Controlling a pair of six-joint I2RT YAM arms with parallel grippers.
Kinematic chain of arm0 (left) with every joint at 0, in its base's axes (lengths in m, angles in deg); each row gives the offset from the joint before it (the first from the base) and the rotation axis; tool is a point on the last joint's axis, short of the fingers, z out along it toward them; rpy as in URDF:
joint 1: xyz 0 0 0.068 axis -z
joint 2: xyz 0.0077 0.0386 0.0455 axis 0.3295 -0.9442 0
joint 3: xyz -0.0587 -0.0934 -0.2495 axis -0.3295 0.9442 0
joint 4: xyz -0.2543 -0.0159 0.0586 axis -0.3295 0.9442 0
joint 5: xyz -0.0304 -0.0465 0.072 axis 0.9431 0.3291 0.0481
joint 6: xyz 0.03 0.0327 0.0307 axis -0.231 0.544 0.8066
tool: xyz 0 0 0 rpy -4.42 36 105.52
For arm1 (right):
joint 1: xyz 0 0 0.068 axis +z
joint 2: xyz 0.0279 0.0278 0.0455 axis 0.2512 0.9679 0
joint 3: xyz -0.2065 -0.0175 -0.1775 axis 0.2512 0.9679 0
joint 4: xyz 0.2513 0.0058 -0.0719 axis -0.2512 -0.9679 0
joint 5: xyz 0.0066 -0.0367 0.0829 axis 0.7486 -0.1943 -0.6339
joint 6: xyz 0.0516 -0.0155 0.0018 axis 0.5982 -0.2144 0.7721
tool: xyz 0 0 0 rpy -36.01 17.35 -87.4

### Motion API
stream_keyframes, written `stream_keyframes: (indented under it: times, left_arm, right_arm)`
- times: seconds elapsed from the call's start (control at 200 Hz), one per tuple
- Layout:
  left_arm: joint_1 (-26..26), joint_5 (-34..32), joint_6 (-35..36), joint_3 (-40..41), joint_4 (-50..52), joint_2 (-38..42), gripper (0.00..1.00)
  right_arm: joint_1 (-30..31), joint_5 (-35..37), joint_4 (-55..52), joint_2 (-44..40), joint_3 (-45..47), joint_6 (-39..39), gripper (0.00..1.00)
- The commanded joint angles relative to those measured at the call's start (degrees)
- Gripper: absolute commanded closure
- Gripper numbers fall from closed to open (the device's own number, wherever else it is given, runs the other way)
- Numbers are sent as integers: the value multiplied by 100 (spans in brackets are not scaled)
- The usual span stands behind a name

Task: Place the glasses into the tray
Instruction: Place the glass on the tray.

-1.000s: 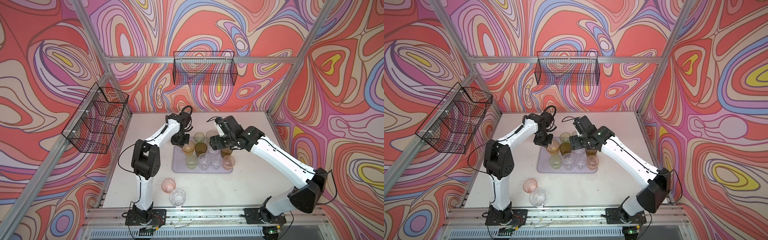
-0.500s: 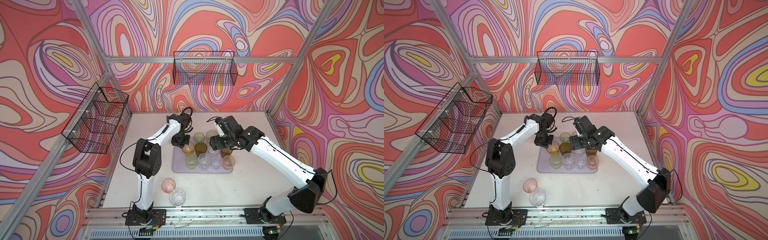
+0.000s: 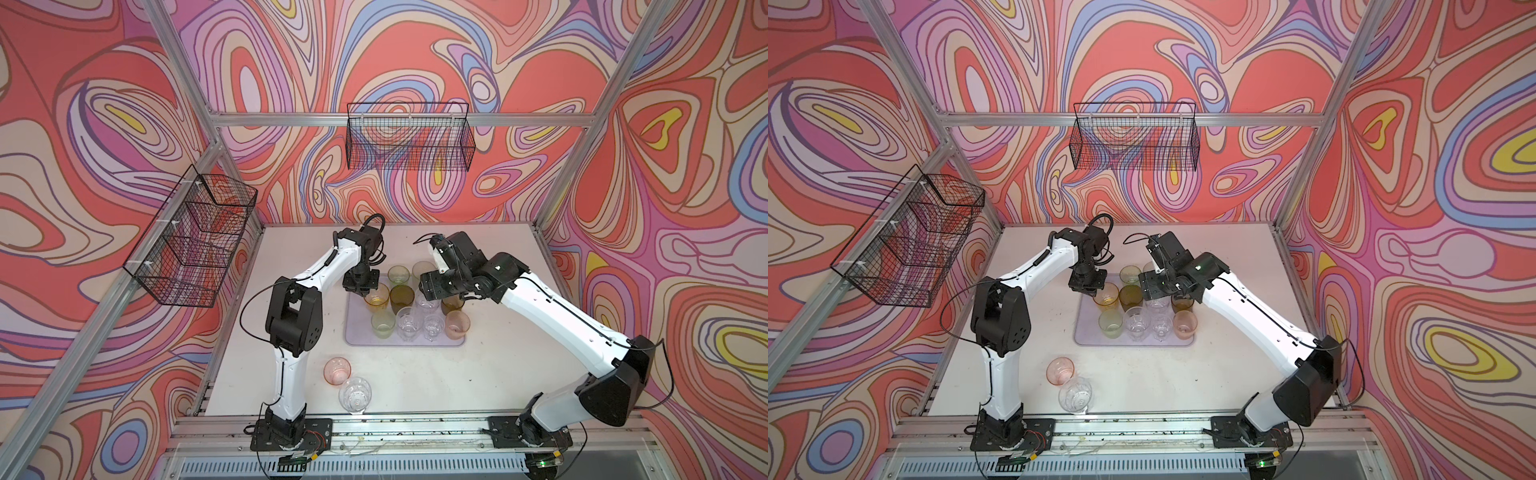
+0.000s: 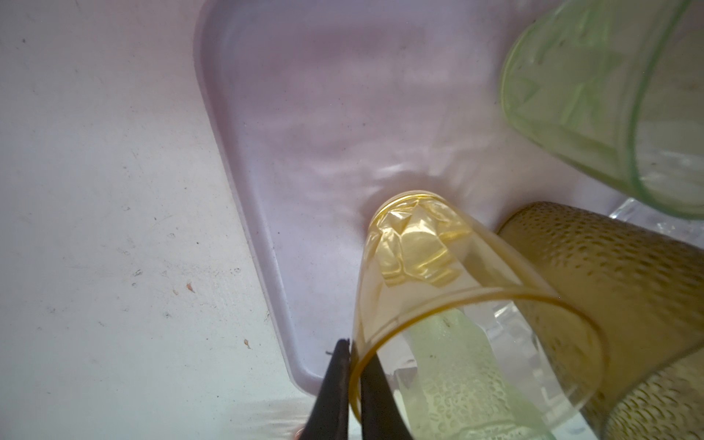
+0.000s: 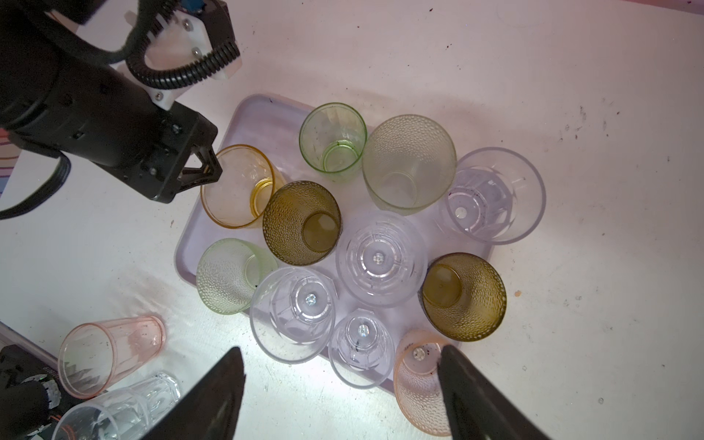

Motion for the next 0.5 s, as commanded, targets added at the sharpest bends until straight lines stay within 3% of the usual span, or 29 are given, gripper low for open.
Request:
stream_keyframes:
  times: [0.0,0.496]
  left_arm:
    - [-30,14,-32,6,87,-134,86]
    - [-31,-34,-38,-146,234,82,72]
  right_arm:
    - [-31,22,-24,-103,11,-34,17]
    - [-31,27,-38,-142,7,-38,17]
